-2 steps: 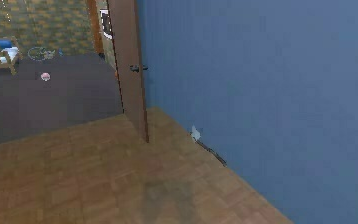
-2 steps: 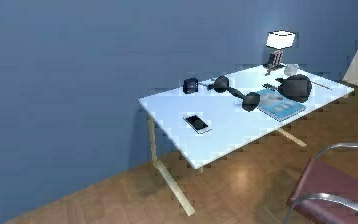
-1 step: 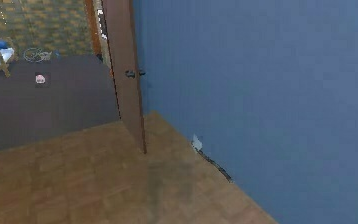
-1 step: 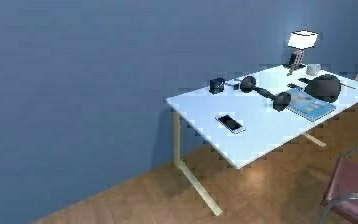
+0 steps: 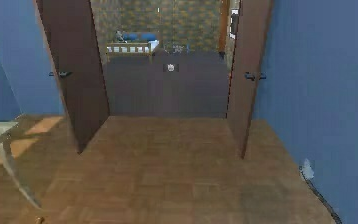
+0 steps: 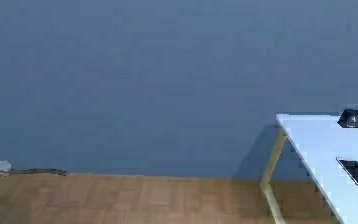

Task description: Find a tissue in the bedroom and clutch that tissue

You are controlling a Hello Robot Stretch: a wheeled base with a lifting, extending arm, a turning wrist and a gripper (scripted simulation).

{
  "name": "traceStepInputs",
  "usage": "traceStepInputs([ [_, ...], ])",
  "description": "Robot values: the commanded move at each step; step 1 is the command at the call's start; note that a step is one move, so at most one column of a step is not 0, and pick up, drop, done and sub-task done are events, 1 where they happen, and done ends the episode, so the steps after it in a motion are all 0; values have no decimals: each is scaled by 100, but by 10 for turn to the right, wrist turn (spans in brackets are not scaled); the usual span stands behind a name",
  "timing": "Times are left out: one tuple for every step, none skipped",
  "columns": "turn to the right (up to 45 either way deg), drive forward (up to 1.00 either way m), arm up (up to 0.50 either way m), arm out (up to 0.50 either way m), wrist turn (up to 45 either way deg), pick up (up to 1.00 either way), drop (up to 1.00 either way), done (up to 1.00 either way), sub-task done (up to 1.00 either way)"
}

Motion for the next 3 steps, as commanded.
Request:
traceStepInputs([
  [0,100,0,0,0,0,0,0,0],
  [0,50,0,0,0,0,0,0,0],
  [60,0,0,0,0,0,0,0,0],
])
